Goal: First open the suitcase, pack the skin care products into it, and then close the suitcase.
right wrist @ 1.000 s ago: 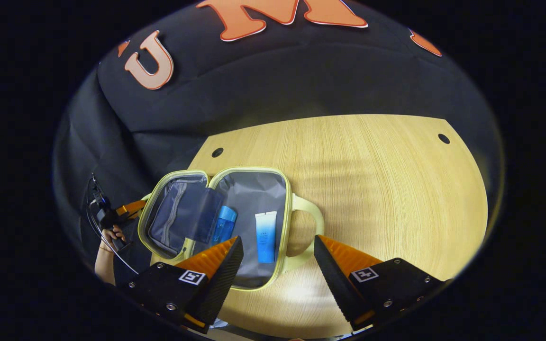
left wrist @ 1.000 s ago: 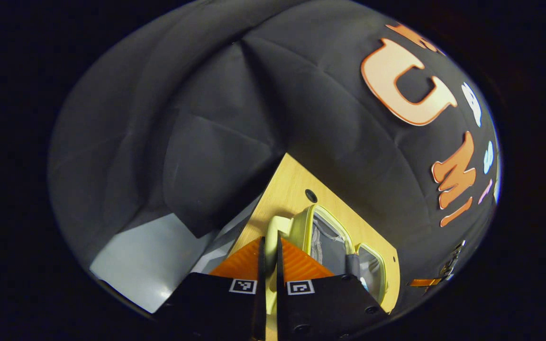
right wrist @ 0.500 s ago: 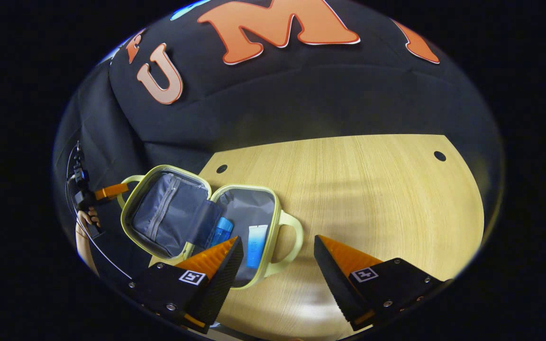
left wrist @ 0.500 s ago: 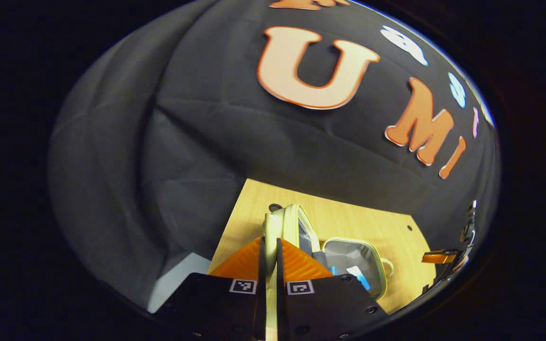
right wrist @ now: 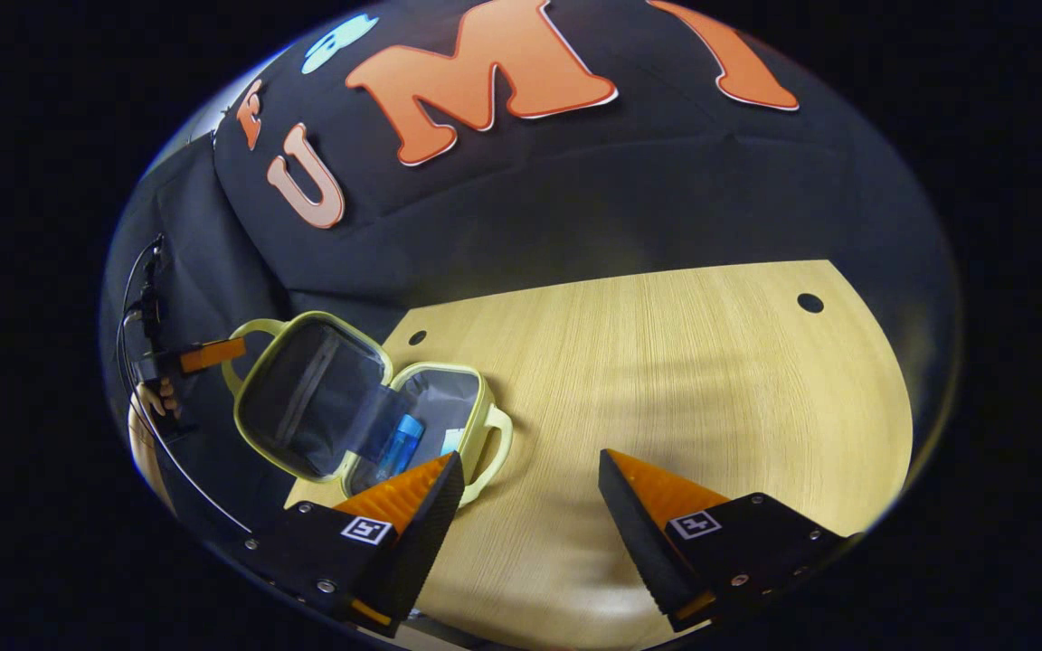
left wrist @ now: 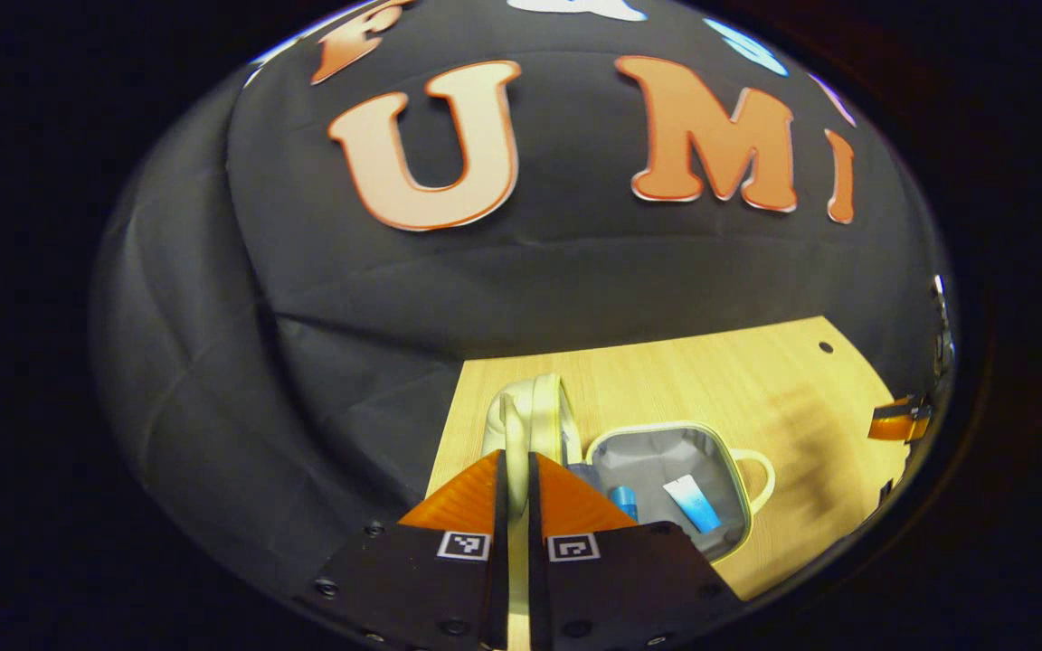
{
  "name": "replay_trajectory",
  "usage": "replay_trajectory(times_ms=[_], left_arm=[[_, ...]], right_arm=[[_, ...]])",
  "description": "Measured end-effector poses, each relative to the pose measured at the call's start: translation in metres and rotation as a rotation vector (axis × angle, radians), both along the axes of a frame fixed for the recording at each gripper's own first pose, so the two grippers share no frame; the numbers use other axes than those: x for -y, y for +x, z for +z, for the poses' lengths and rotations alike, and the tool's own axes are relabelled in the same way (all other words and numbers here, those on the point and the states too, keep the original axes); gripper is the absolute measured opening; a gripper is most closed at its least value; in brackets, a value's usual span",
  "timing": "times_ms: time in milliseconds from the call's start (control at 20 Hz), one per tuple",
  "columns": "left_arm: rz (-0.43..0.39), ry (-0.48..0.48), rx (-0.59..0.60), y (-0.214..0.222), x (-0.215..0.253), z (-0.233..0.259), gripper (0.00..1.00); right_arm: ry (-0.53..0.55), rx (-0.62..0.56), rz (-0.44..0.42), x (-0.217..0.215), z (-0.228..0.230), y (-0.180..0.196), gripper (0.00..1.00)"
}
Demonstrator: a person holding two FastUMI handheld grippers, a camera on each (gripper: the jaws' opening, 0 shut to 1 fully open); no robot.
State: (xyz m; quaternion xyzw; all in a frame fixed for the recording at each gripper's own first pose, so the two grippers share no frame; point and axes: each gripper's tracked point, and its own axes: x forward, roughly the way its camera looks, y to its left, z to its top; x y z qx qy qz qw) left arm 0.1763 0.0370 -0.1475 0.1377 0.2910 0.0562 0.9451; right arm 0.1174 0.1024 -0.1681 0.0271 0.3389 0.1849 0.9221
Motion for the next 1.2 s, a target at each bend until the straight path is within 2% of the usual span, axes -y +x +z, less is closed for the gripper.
replay_trajectory(times_ms=[100, 200, 450, 650, 900, 1100, 1200], left_arm=[[-0.017, 0.101, -0.02, -0.002, 0.025, 0.001, 0.09], [-0.037, 0.151, -0.044, 0.002, 0.057, -0.005, 0.09], [-0.143, 0.157, -0.085, 0.014, 0.142, -0.03, 0.09], [-0.216, 0.164, -0.141, 0.027, 0.199, -0.07, 0.09], [-0.29, 0.072, -0.253, 0.032, 0.263, -0.143, 0.08], [-0.261, -0.033, -0.366, 0.038, 0.297, -0.206, 0.09], [-0.237, -0.059, -0.41, 0.043, 0.284, -0.219, 0.09]], right_arm=[[0.013, -0.003, 0.002, 0.015, -0.001, -0.002, 0.95], [0.001, 0.005, 0.006, 0.029, -0.002, -0.004, 0.96], [0.023, -0.004, 0.015, 0.059, 0.005, -0.013, 0.95], [0.019, -0.004, -0.037, 0.096, 0.006, -0.014, 0.96], [0.003, -0.025, -0.1, 0.133, -0.004, -0.016, 0.96], [-0.009, -0.031, -0.139, 0.152, -0.01, -0.018, 0.96], [-0.015, -0.04, -0.15, 0.158, -0.014, -0.021, 0.96]])
